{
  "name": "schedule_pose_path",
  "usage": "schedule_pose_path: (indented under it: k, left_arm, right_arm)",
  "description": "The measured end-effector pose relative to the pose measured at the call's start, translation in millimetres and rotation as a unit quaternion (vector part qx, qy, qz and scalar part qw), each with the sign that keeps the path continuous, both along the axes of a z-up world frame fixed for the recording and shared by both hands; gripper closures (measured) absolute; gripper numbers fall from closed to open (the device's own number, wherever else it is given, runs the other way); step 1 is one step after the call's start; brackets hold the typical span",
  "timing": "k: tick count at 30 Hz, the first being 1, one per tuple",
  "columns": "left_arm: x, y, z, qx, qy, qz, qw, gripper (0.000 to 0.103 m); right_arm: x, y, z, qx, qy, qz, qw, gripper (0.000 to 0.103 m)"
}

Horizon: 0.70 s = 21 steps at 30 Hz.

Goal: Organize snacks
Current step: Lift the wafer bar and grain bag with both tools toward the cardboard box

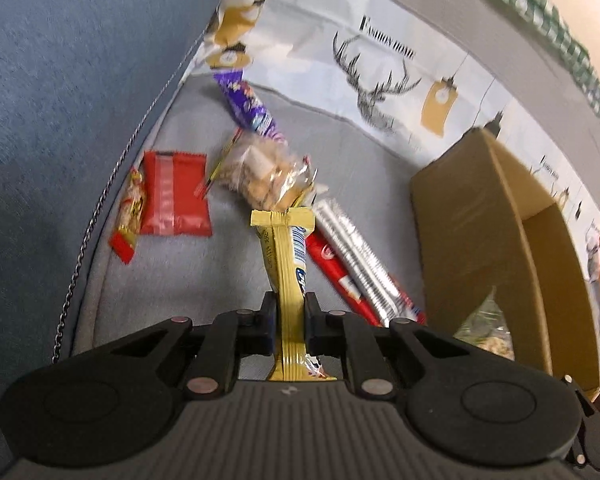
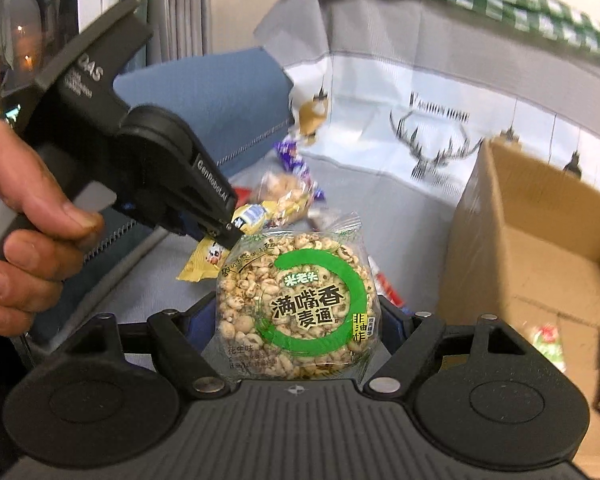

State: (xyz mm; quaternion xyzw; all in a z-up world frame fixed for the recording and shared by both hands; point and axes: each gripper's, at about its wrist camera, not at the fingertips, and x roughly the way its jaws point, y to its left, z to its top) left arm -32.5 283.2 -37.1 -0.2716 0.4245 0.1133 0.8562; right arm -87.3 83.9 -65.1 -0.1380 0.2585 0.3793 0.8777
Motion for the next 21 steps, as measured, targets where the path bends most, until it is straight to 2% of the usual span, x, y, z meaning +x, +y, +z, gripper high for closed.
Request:
schedule_pose_path:
  k: [7,13,17,21]
  left_arm:
    - [-1,-8,15,0.012,-0.044,0.000,0.9989,0.089]
    - [-2,-19,32,0.033,-0.097,0.000,0.9947,0.089]
    - [-2,-26,42,0.037,-0.130,-0.002,0.9908,0.089]
    - [1,-36,48,0.034,-0.151,-0.005,0.9880,0.089]
  right_arm:
    - [1,-23,28,0.045,-0.024,-0.021,0.999,0.023]
    - [8,-54,57,0.098,-0.054,-0.042,0.993,0.023]
    - [24,-82,83,0.129,-0.072,-0.065,0.987,0.023]
    - [46,-111,102,0.139,-0.098,-0.090,0.981,0.022]
